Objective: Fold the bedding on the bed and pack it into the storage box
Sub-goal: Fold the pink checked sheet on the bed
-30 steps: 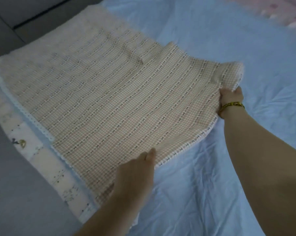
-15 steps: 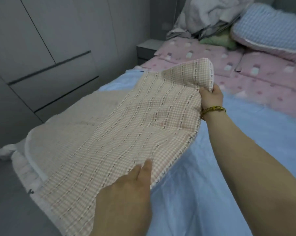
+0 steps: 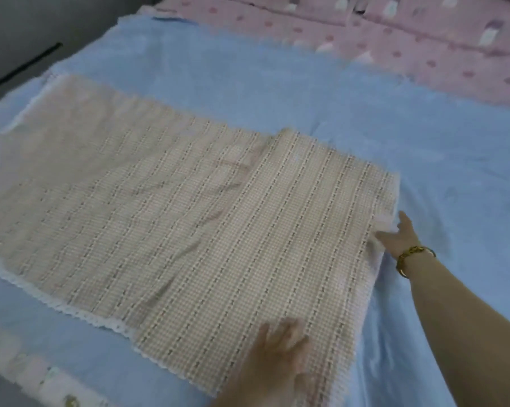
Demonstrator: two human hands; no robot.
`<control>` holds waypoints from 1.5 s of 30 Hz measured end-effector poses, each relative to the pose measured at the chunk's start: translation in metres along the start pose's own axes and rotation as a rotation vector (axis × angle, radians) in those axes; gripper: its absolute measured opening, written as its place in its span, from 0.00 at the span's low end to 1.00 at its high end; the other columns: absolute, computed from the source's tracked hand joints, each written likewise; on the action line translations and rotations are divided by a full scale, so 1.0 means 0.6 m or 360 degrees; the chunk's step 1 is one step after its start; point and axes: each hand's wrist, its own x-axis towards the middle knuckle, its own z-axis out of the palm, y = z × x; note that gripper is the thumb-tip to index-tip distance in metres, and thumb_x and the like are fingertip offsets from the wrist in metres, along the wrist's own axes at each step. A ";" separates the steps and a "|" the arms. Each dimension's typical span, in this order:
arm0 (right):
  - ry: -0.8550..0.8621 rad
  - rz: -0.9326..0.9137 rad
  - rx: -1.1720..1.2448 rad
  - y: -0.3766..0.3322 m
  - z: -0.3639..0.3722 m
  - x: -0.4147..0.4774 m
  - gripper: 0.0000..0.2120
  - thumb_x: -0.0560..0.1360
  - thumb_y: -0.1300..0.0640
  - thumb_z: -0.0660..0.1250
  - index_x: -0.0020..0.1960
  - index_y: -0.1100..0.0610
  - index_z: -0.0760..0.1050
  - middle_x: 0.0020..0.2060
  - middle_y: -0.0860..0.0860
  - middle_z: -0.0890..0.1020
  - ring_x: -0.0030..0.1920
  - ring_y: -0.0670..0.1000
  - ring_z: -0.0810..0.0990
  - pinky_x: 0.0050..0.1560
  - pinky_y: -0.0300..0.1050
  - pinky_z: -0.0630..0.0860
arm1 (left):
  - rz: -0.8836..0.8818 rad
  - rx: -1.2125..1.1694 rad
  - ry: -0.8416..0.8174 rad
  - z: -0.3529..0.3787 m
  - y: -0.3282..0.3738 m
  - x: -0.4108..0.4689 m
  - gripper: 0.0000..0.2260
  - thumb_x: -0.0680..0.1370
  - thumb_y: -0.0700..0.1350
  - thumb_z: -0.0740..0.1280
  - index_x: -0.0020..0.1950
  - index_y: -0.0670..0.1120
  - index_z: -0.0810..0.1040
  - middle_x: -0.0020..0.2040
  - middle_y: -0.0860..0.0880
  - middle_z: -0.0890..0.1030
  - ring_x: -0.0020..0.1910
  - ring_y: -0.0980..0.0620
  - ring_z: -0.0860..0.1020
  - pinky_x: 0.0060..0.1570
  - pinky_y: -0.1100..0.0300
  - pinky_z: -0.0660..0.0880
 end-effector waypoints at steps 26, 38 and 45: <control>0.0032 -0.0644 -0.0849 -0.360 0.441 0.265 0.14 0.79 0.50 0.56 0.44 0.60 0.68 0.40 0.55 0.73 0.51 0.58 0.74 0.48 0.45 0.65 | -0.0669 -0.0162 0.0691 -0.071 -0.628 0.136 0.36 0.75 0.69 0.41 0.68 0.42 0.63 0.64 0.36 0.73 0.65 0.43 0.63 0.71 0.58 0.40; -0.0054 -0.0818 -0.1310 -0.354 0.570 0.170 0.26 0.81 0.49 0.44 0.76 0.54 0.42 0.75 0.55 0.41 0.75 0.54 0.40 0.73 0.47 0.37 | -0.0513 -0.0395 0.0944 -0.058 -0.651 0.157 0.30 0.78 0.64 0.42 0.76 0.50 0.53 0.76 0.48 0.57 0.76 0.55 0.44 0.70 0.54 0.48; -0.0179 -0.0759 -0.1510 -0.354 0.606 0.125 0.26 0.81 0.46 0.39 0.75 0.52 0.36 0.75 0.50 0.37 0.75 0.51 0.35 0.73 0.51 0.36 | -0.0439 -0.0528 0.1223 -0.093 -0.681 0.129 0.14 0.78 0.49 0.52 0.61 0.49 0.69 0.56 0.48 0.81 0.59 0.54 0.70 0.68 0.62 0.53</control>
